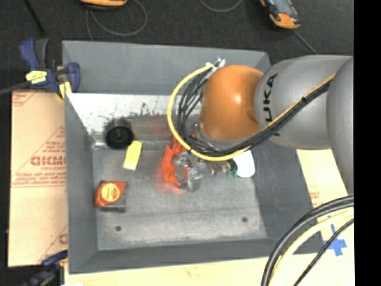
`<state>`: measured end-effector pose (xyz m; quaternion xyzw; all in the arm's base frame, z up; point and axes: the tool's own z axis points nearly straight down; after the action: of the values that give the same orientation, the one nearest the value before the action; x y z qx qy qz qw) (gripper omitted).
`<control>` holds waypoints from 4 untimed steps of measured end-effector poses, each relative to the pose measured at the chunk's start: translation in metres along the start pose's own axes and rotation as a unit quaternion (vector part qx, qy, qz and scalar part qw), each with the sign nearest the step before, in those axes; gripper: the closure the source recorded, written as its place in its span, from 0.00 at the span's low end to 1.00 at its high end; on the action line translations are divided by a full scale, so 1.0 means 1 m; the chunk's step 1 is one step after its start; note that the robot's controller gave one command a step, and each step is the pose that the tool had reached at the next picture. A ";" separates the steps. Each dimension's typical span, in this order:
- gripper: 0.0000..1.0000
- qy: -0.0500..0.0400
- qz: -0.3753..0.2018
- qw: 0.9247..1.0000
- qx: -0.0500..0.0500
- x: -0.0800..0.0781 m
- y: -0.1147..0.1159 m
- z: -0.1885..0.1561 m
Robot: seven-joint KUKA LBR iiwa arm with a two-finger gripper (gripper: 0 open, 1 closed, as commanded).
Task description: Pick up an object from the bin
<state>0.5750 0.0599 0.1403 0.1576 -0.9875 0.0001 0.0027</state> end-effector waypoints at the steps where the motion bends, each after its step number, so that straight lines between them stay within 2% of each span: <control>1: 0.00 -0.005 -0.016 1.000 0.001 -0.034 -0.026 -0.024; 2: 0.00 -0.005 -0.015 1.000 0.001 -0.034 -0.026 -0.024; 3: 0.00 -0.006 -0.066 0.998 0.002 -0.037 -0.021 -0.014; 4: 0.00 -0.005 -0.188 0.982 0.002 -0.035 -0.008 0.010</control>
Offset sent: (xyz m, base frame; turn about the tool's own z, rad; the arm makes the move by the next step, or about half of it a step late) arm 0.0000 0.0000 0.0000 0.0000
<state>0.6106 0.0633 0.1301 0.3401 -0.9404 0.0006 -0.0022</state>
